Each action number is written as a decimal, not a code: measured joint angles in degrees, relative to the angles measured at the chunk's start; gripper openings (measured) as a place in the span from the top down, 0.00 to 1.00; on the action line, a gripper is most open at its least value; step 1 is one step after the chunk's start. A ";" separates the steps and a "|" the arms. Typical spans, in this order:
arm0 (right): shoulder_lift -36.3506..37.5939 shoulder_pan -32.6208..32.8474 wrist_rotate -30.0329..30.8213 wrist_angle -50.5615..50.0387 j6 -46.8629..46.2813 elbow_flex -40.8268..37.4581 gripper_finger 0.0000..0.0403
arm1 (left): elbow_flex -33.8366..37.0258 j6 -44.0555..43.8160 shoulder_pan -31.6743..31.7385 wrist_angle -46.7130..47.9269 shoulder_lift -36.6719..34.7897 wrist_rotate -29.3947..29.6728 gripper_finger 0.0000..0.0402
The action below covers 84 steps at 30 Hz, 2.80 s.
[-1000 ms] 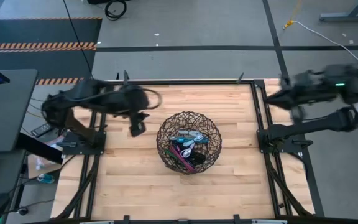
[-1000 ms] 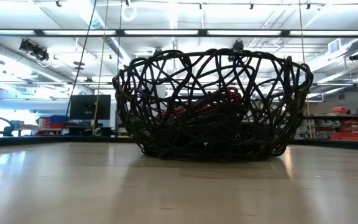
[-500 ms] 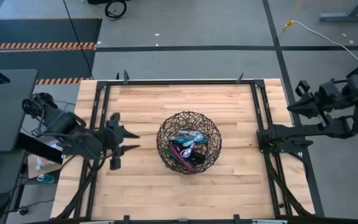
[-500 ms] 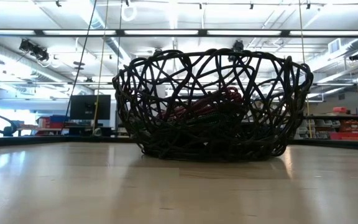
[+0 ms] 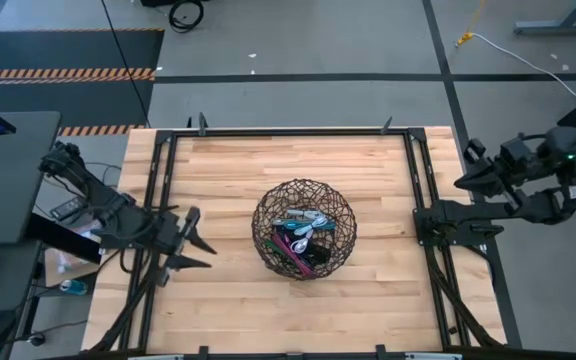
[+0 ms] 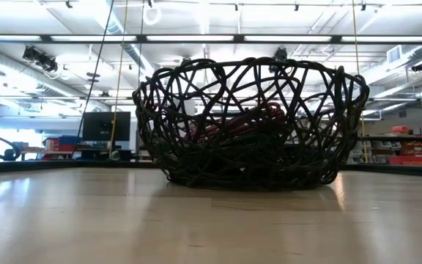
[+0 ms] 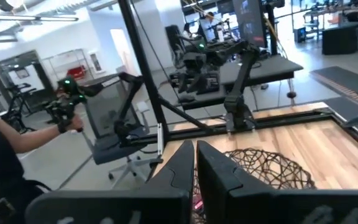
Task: Pick and place USB-C Cables
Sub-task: Return to Home Position
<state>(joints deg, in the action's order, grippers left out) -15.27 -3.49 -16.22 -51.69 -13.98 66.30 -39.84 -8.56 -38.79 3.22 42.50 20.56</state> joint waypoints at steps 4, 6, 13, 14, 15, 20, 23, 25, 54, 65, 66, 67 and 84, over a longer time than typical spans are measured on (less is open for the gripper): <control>0.50 0.00 -4.37 3.98 0.38 -2.41 0.94 | 5.99 -0.67 0.03 -3.56 -4.75 -2.27 0.64; 1.32 0.00 -7.62 7.20 0.55 -4.55 0.94 | 7.96 -0.12 0.04 -3.77 -6.73 -2.79 0.64; 8.35 -0.02 -6.29 16.40 0.11 -16.18 0.94 | 15.08 2.75 1.41 -4.08 -14.74 -2.88 0.64; 9.66 -0.02 -6.10 18.40 -0.37 -18.06 0.94 | 16.17 2.55 2.18 -4.22 -16.17 -2.77 0.64; 10.96 -0.02 -6.08 20.46 -1.02 -19.89 0.94 | 17.12 2.51 3.07 -4.39 -17.52 -2.71 0.64; 14.95 0.02 -6.08 26.33 -3.02 -26.07 0.94 | 21.30 4.25 9.94 -3.97 -24.41 -2.62 0.64; 14.15 -0.02 -5.51 26.19 -3.02 -26.16 0.94 | 22.98 6.36 15.16 -3.32 -27.79 -2.59 0.64; 14.10 -0.02 -4.50 25.80 -2.98 -26.16 0.94 | 23.43 6.64 18.89 -1.52 -29.76 -2.75 0.64; 14.86 0.00 8.93 34.34 0.10 -49.10 0.92 | 23.46 5.80 38.75 7.28 -32.52 -11.82 0.64; 14.86 -0.02 10.62 56.56 -2.37 -65.19 0.93 | 23.44 5.15 38.73 8.73 -32.50 -11.74 0.64; 14.88 0.00 10.64 57.18 -2.38 -65.98 0.93 | 23.44 5.14 38.73 8.74 -32.50 -11.70 0.64; 14.78 -0.02 10.66 56.84 -2.60 -65.86 0.93 | 23.44 5.14 38.73 8.74 -32.50 -11.68 0.64; 14.91 -0.07 12.26 56.20 -4.50 -65.61 0.93 | 23.37 -2.80 38.73 6.80 -32.41 -10.97 0.64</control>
<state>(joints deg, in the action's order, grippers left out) -0.36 -3.55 -3.96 4.50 -18.48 0.69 -16.47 -11.35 -0.05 10.02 10.09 9.58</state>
